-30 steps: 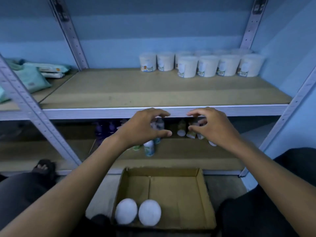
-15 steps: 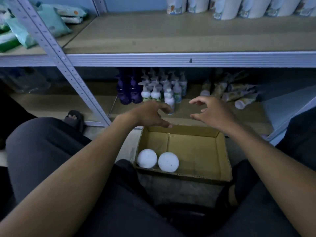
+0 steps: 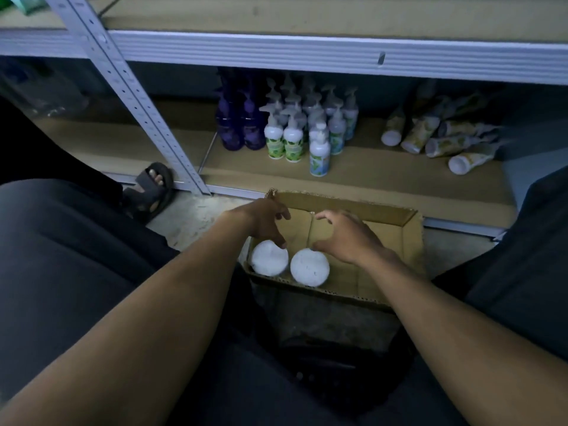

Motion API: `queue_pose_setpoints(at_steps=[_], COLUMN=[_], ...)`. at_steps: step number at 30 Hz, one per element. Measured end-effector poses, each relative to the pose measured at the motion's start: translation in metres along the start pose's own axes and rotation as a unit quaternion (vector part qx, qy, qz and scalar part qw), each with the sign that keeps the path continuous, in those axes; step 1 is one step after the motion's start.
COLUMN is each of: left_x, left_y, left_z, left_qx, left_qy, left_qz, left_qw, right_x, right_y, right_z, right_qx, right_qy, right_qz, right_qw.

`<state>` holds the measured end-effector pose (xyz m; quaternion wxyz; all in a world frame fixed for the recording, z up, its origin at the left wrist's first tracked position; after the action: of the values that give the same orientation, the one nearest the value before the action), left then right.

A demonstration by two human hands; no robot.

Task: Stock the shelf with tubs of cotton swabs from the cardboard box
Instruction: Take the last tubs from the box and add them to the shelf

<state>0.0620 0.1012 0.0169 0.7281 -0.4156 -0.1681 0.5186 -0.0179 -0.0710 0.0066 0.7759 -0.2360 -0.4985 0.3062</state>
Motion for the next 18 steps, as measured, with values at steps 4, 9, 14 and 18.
queue_pose_setpoints(at_steps=[4, 9, 14, 18], left_x=[0.007, 0.011, 0.021, 0.023], left_y=[0.033, 0.061, 0.080, 0.095], left_z=[-0.022, -0.039, -0.051, -0.058], left_qx=[0.006, 0.028, 0.038, 0.073], left_qy=[-0.029, -0.035, -0.031, -0.043], left_qz=[0.039, 0.002, -0.007, -0.023], left_qw=[0.999, 0.999, 0.999, 0.996], right_x=[-0.009, -0.021, -0.036, -0.041], right_y=[0.029, 0.062, 0.087, 0.102], right_z=[-0.009, -0.021, -0.030, -0.036], right_qx=[0.017, 0.041, 0.073, 0.089], right_qy=[0.022, 0.035, 0.053, 0.054], right_qz=[0.015, 0.014, 0.028, 0.036], right_qw=[1.000, 0.998, 0.996, 0.994])
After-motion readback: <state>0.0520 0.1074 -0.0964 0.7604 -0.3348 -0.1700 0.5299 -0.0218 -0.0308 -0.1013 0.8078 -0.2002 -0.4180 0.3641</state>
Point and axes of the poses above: each hand's wrist, its own z-axis away from the middle knuckle, its own y-axis out of the palm, x = y × z, the point moved 5 cm from there along -z, towards the middle knuckle, and after that the axes turned 9 degrees about -z, right-handed, at the moved point
